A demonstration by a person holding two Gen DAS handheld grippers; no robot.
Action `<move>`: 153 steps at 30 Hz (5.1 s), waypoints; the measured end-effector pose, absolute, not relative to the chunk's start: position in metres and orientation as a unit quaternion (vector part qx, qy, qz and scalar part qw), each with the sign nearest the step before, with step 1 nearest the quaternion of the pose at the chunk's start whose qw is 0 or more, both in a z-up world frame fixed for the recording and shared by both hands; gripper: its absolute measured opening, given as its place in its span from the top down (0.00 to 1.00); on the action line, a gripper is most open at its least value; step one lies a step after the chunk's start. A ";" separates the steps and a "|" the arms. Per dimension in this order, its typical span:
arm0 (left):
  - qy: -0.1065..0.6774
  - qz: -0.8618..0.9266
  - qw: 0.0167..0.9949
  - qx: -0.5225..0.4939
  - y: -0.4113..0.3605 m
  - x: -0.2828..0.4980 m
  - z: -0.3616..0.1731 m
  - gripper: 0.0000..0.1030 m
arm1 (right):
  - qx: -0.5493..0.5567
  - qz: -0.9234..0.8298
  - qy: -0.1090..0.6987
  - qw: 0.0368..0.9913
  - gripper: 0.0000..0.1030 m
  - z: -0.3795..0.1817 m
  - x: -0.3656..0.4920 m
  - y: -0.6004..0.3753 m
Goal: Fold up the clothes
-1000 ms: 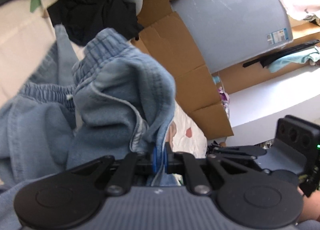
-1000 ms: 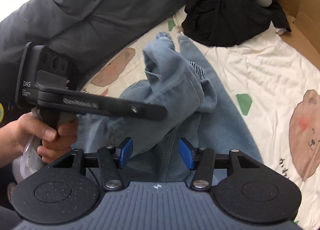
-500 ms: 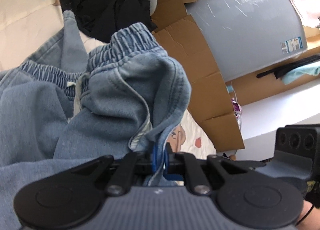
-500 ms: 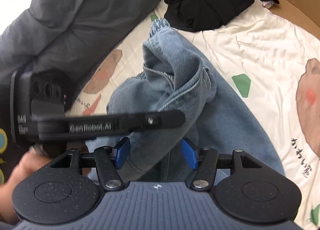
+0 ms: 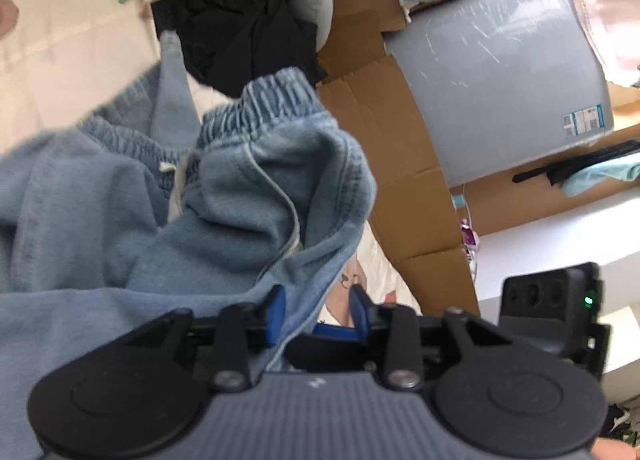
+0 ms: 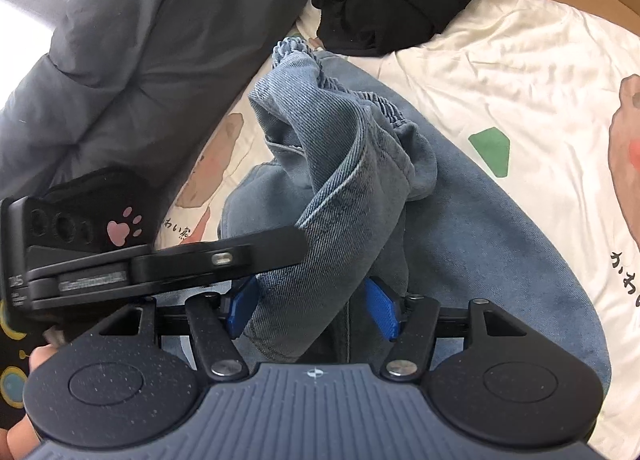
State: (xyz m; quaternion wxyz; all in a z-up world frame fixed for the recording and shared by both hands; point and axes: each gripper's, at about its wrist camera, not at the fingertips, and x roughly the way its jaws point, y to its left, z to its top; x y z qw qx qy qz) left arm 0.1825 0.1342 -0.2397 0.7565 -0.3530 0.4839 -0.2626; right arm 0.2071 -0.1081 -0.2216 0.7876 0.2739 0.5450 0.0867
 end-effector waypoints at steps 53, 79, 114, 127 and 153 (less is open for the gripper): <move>0.634 -0.117 0.733 -0.217 0.184 0.105 -0.259 0.90 | 0.263 0.005 0.522 0.812 0.93 -0.213 0.224 -0.143; 0.592 -0.173 0.763 -0.194 0.188 0.123 -0.219 0.64 | 0.252 -0.181 0.488 0.816 0.97 -0.218 0.173 -0.300; 0.648 -0.149 0.740 -0.103 0.177 0.114 -0.307 0.95 | 0.320 -0.029 0.557 0.766 0.44 -0.237 0.111 -0.198; 0.667 -0.234 0.700 -0.103 0.120 0.087 -0.293 0.96 | 0.403 0.031 0.533 0.743 0.42 -0.264 0.081 -0.162; 0.655 -0.393 0.639 -0.092 0.029 0.071 -0.287 0.95 | 0.516 0.053 0.586 0.623 0.26 -0.320 0.089 -0.128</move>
